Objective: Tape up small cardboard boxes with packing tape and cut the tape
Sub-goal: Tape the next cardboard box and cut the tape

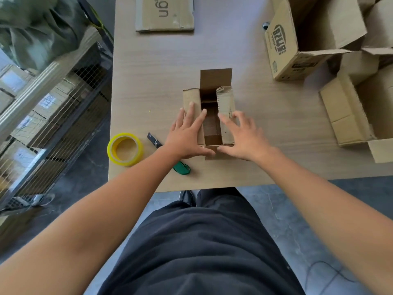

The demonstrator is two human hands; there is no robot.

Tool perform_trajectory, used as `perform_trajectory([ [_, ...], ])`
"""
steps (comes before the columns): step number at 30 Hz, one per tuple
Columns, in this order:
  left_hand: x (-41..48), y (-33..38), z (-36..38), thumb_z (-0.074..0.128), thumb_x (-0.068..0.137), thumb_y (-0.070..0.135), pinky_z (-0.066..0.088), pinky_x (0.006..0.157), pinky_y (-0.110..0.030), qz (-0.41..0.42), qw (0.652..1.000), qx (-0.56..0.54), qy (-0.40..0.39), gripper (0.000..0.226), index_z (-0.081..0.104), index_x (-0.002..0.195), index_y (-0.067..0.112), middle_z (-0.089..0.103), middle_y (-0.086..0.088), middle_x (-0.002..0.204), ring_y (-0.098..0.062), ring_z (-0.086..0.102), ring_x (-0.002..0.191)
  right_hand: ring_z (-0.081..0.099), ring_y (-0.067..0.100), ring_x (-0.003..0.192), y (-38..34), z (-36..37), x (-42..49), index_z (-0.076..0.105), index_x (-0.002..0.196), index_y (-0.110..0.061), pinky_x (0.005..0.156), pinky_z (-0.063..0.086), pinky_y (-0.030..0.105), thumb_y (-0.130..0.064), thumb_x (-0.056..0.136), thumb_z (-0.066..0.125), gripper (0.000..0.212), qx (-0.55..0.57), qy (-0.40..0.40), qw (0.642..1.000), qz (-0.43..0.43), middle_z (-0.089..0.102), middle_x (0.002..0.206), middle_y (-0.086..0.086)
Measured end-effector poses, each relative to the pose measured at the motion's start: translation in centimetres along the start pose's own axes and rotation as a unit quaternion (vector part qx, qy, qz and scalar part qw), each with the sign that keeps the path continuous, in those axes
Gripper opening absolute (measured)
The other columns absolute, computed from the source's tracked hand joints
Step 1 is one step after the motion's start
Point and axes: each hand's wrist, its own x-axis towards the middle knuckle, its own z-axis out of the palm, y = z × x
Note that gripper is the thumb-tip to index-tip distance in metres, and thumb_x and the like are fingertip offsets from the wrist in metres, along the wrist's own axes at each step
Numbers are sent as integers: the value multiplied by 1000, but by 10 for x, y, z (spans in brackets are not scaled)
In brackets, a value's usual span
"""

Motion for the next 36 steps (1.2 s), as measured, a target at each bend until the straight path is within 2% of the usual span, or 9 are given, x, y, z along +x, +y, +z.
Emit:
perform_trajectory([
  [6, 3, -1, 0, 62, 54, 92, -7, 118, -49, -7, 999, 33, 16, 134, -16, 153, 47, -28, 4, 165, -30, -29, 149, 35, 29, 133, -12, -12, 9, 50, 133, -49, 105, 39, 52, -76, 88, 40, 53, 15, -7, 1000, 12, 26, 141, 4],
  [10, 4, 2, -4, 63, 56, 92, -5, 119, -53, -9, 999, 33, 1, 130, -11, 153, 49, -27, 5, 165, -31, -27, 150, 53, 22, 94, -8, -12, -2, 41, 99, -30, 76, 49, 39, -55, 92, 56, 30, 88, 152, 984, 14, 46, 107, 0],
  [12, 3, 2, -5, 65, 56, 91, -3, 120, -53, -12, 1000, 22, -5, 130, -10, 153, 49, -26, 6, 165, -31, -26, 150, 52, 27, 110, 5, -6, -11, 43, 99, -22, 86, 50, 41, -41, 92, 61, 27, 100, 177, 976, 77, 52, 112, 4],
  [16, 4, 2, -4, 68, 58, 88, -3, 120, -53, -2, 1000, 2, -20, 129, -8, 154, 48, -26, 8, 165, -29, -25, 151, 19, 40, 148, 26, 1, -12, 60, 121, -13, 119, 26, 55, -22, 84, 73, 40, -49, 239, 970, -20, 28, 156, 18],
  [19, 5, 1, -4, 69, 59, 86, -5, 118, -51, 5, 1000, 1, -22, 128, -7, 154, 47, -26, 8, 165, -29, -25, 151, 25, 27, 150, 29, -12, 7, 59, 137, -22, 124, 16, 52, -31, 96, 64, 43, -133, 52, 971, -192, 37, 159, 8],
  [21, 5, -1, -5, 69, 59, 87, -8, 115, -47, 12, 1000, 0, -22, 128, -7, 155, 47, -26, 8, 165, -28, -25, 151, 15, 21, 154, 32, -21, 17, 46, 149, -27, 124, 13, 45, -50, 101, 47, 53, -124, -46, 975, -179, 27, 165, 2],
  [24, 7, -6, -2, 67, 59, 88, -10, 112, -45, 30, 999, -7, -11, 126, -4, 155, 48, -23, 8, 166, -25, -24, 152, 21, 24, 151, 33, -23, 32, 34, 154, -34, 120, 21, 47, -73, 89, 48, 77, -146, -23, 976, -160, 26, 165, 0],
  [27, 9, -11, 2, 65, 59, 89, -9, 114, -45, 45, 999, -17, 6, 124, -2, 155, 48, -22, 8, 166, -24, -22, 152, 3, 26, 155, 23, -23, 50, 14, 160, -34, 125, 4, 53, -89, 77, 43, 104, -205, -9, 969, -139, 8, 169, 3],
  [36, 15, -17, 14, 59, 59, 93, -10, 116, -43, 79, 996, -32, 27, 124, -4, 156, 47, -21, 5, 167, -22, -23, 152, -22, 21, 153, -4, -3, 60, 17, 159, -35, 123, 2, 57, -79, 78, 59, 102, -198, -5, 980, 5, -15, 168, 4],
])
